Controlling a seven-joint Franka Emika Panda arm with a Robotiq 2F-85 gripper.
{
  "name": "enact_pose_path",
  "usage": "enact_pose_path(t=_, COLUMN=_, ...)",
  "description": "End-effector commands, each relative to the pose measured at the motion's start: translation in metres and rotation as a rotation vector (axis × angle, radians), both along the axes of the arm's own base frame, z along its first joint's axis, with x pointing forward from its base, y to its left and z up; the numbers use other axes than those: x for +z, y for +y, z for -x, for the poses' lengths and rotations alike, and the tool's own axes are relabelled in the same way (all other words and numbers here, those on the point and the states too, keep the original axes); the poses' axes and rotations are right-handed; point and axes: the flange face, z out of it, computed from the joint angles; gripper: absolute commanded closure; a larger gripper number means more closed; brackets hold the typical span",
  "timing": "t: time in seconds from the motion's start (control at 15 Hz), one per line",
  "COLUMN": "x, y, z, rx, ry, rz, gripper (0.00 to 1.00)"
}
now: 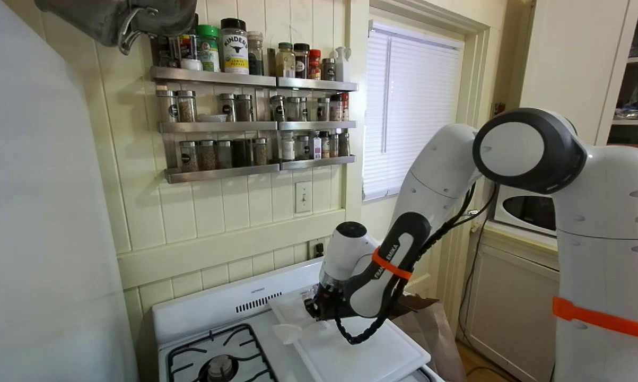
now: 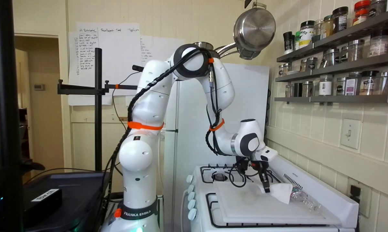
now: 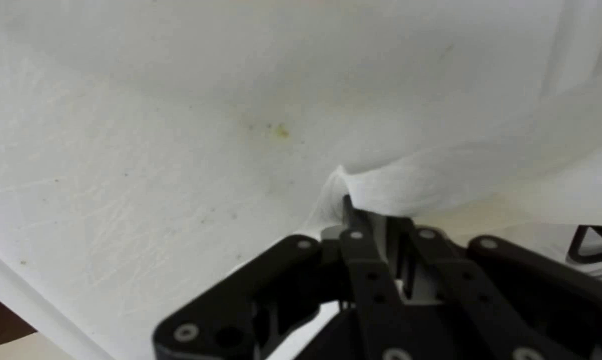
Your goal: Wipe the chopping board with the tissue and place the tissue inside the paper bag
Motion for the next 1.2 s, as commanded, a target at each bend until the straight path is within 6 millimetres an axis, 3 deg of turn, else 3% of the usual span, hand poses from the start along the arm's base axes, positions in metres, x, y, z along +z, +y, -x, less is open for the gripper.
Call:
enact_pose_path(t=0.0, x=0.002, y=0.001, z=0.012, rx=0.029, ry=0.041, rz=-0.002, gripper=1.0)
enact_pose_path(t=0.53, x=0.034, y=-0.014, z=0.022, rx=0.107, ry=0.045, rz=-0.02, gripper=1.0)
enact_pose_path(t=0.73, x=0.037, y=-0.015, z=0.03, rx=0.187, ry=0.146, rz=-0.041, gripper=1.0)
enact_pose_path(t=1.13, x=0.049, y=-0.046, z=0.048, rx=0.273, ry=0.332, rz=0.01, gripper=1.0)
